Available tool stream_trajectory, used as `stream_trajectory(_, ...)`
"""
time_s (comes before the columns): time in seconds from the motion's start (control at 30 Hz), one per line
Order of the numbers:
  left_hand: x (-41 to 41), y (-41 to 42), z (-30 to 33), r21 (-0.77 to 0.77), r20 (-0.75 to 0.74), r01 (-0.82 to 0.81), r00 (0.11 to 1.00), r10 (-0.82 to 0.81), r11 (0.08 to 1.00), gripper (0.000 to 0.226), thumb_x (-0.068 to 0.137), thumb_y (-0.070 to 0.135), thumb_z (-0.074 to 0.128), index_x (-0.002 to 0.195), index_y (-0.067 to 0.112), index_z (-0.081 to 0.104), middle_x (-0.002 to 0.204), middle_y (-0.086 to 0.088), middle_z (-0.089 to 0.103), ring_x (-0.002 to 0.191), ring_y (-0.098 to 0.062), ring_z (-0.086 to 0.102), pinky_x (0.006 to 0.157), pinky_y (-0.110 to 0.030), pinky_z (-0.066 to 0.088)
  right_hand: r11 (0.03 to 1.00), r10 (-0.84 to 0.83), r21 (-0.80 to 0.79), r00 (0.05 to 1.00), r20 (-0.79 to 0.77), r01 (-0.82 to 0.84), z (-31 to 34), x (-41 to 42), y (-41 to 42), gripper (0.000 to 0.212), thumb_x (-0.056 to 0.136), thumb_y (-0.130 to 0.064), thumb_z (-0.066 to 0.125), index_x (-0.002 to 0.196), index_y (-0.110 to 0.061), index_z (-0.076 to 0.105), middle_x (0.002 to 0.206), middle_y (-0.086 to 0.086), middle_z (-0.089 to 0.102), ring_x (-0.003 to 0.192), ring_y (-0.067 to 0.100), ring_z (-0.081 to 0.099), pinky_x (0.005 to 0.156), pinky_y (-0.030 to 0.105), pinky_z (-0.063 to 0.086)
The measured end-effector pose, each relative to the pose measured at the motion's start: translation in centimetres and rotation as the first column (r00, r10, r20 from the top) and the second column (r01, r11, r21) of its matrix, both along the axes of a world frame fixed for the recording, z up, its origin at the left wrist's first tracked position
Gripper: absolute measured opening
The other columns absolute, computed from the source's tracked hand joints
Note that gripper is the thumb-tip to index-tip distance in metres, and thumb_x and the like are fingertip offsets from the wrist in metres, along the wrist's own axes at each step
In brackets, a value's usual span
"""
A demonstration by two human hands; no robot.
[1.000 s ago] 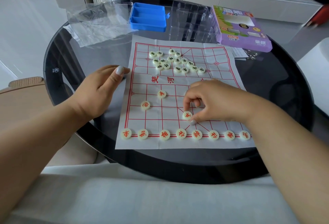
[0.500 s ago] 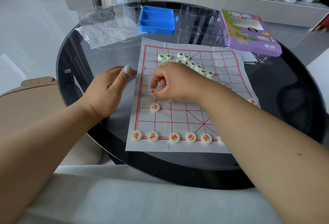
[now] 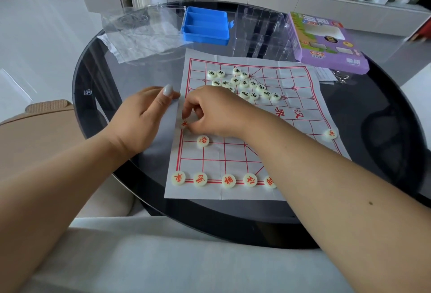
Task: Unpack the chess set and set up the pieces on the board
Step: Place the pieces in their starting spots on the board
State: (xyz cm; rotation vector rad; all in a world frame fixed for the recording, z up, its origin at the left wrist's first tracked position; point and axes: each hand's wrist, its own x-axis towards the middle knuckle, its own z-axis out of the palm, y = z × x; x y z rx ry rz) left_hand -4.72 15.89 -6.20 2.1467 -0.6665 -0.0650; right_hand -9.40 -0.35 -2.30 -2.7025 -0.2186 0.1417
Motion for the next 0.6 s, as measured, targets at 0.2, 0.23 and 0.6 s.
stream_trajectory(0.2, 0.0, 0.0, -0.1, 0.001, -0.010, 0.008, 1.000, -0.008, 1.000, 0.061, 0.092, 0.052, 0.021, 0.122, 0.016, 0.061, 0.114, 0.012, 0.052, 0.106, -0.005, 0.047, 0.083, -0.007, 0.029, 0.999, 0.046, -0.009, 0.998, 0.039, -0.045, 0.5, -1.2, -0.1, 0.027, 0.085, -0.012, 0.056, 0.101, -0.026, 0.073, 0.072, -0.016, 0.040, 0.068, 0.002, 0.044, 0.060, 0.012, 0.030)
stream_trajectory(0.23, 0.0, 0.0, -0.1, 0.003, -0.011, 0.006, 1.000, -0.006, 1.000, 0.060, 0.092, 0.052, 0.021, 0.122, 0.016, 0.061, 0.114, 0.012, 0.052, 0.106, -0.004, 0.047, 0.082, -0.007, 0.029, 0.999, 0.048, -0.021, 0.998, 0.047, -0.047, 0.5, -1.4, -0.1, 0.030, 0.086, -0.010, 0.054, 0.103, -0.026, 0.074, 0.071, -0.017, 0.039, 0.067, 0.000, 0.042, 0.060, 0.010, 0.028)
stream_trajectory(0.6, 0.5, 0.4, -0.7, 0.012, 0.001, 0.039, 0.999, -0.039, 0.999, 0.055, 0.095, 0.055, 0.022, 0.120, 0.024, 0.060, 0.122, 0.012, 0.053, 0.113, -0.007, 0.046, 0.096, -0.022, 0.031, 0.997, 0.064, -0.044, 0.997, 0.038, -0.063, 0.9, -3.1, -0.3, 0.039, 0.090, -0.010, 0.049, 0.120, -0.029, 0.065, 0.074, -0.021, 0.033, 0.087, 0.006, 0.037, 0.082, 0.024, 0.027)
